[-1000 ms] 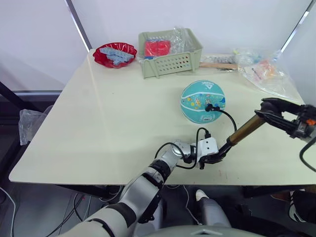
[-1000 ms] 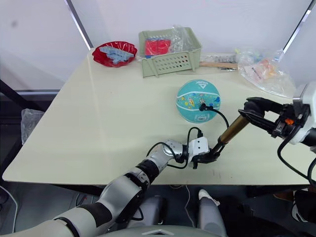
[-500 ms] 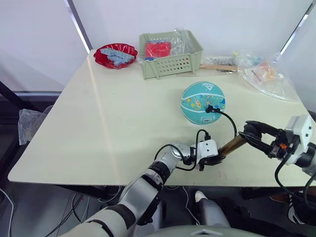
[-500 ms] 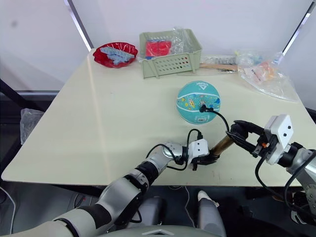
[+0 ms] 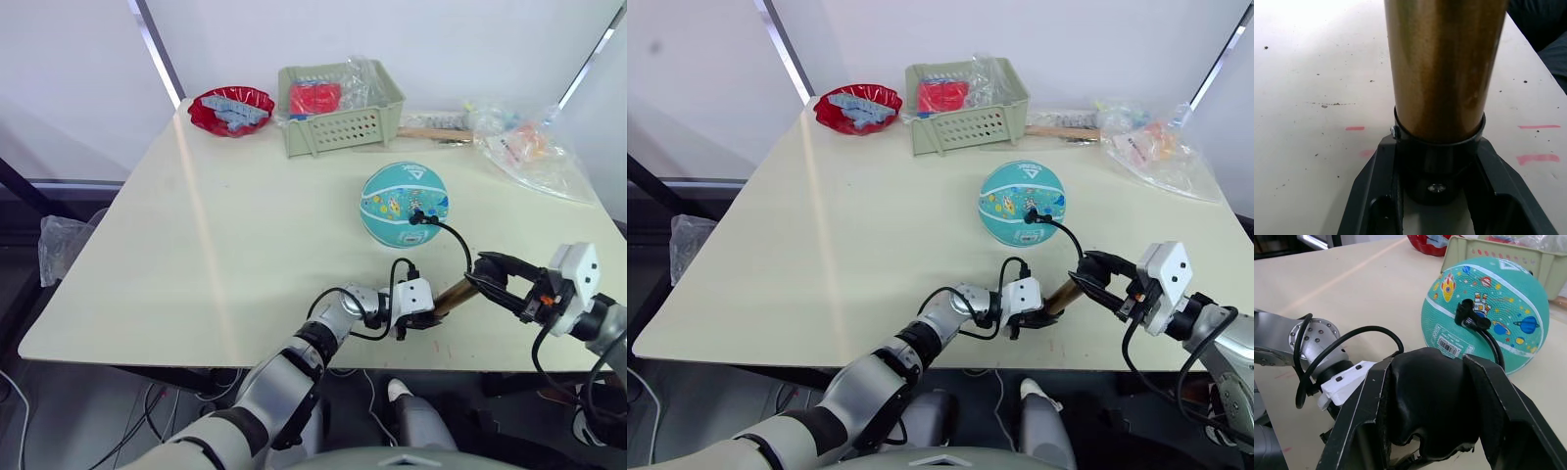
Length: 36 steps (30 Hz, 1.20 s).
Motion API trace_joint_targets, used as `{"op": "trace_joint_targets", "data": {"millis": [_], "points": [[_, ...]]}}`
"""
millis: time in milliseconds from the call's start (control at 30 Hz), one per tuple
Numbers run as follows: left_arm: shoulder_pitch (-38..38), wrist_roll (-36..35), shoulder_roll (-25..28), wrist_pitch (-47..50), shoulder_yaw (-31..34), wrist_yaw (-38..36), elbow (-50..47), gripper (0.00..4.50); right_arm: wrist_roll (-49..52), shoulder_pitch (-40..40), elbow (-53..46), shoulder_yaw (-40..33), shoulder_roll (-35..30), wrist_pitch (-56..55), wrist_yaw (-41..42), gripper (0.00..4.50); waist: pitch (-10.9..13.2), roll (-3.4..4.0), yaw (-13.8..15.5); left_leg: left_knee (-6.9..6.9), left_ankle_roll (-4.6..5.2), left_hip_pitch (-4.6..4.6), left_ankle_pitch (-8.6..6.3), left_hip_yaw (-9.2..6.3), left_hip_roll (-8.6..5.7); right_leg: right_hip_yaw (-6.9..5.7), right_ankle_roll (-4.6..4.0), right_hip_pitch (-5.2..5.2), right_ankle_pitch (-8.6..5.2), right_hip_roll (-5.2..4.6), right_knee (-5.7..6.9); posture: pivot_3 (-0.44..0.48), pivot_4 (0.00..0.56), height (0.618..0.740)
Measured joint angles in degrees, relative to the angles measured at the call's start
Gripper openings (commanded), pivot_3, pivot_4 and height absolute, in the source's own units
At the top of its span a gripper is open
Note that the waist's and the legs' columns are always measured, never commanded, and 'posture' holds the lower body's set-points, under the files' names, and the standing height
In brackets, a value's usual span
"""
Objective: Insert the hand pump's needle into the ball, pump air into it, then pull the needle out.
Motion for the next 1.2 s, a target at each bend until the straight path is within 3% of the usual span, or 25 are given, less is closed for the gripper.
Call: {"op": "trace_joint_targets", "data": {"millis": [200, 633, 833, 1000, 1200], "points": [[-0.08, -0.29, 0.01, 0.00, 0.17, -0.53, -0.88, 1.19, 7.62, -3.58, -0.18, -5.65, -4.33, 7.44, -0.46, 1.68, 0.41, 0.53, -0.05, -0.01, 0.15, -0.06, 0.09, 0.02, -0.08, 0.02, 0.05, -0.05, 0.03, 0.06, 0.00, 0.000, 0.150, 0.737], [-0.01, -0.98, 0.19, 0.01, 0.36, -0.78, -0.88, 1.19, 20.87, -14.29, 0.02, -16.11, -14.12, 19.14, -1.30, 1.68, 0.72, 0.63, -0.07, -0.01, 0.16, -0.15, 0.09, 0.05, -0.08, 0.03, 0.07, -0.10, 0.04, 0.12, 0.00, 0.000, 0.150, 0.737], [0.03, -0.99, 0.22, 0.02, 0.38, -0.78, -0.88, 1.19, 23.33, -15.68, 0.76, -18.44, -14.77, 21.18, -1.44, 1.68, 0.73, 0.62, -0.08, 0.00, 0.16, -0.14, 0.10, 0.06, -0.06, 0.05, 0.05, -0.11, 0.04, 0.11, 0.01, 0.000, 0.150, 0.737], [0.24, -0.98, 0.38, 0.04, 0.31, -0.78, -0.85, 1.19, 21.98, -12.40, -2.43, -18.32, -13.66, 19.69, -1.55, 1.68, 0.63, 0.49, -0.06, -0.01, 0.16, -0.12, 0.09, 0.04, -0.02, 0.04, 0.06, -0.09, 0.04, 0.15, 0.01, 0.000, 0.150, 0.737], [0.30, -0.92, 0.78, 0.16, 0.27, -0.53, -0.28, 1.19, 14.63, -7.94, -4.94, -11.19, -8.24, 13.99, -3.15, 1.68, 0.21, 0.01, -0.19, -0.01, 0.15, 0.01, 0.09, 0.03, 0.14, 0.05, -0.08, -0.04, -0.03, 0.22, 0.02, 0.000, 0.150, 0.737]]}}
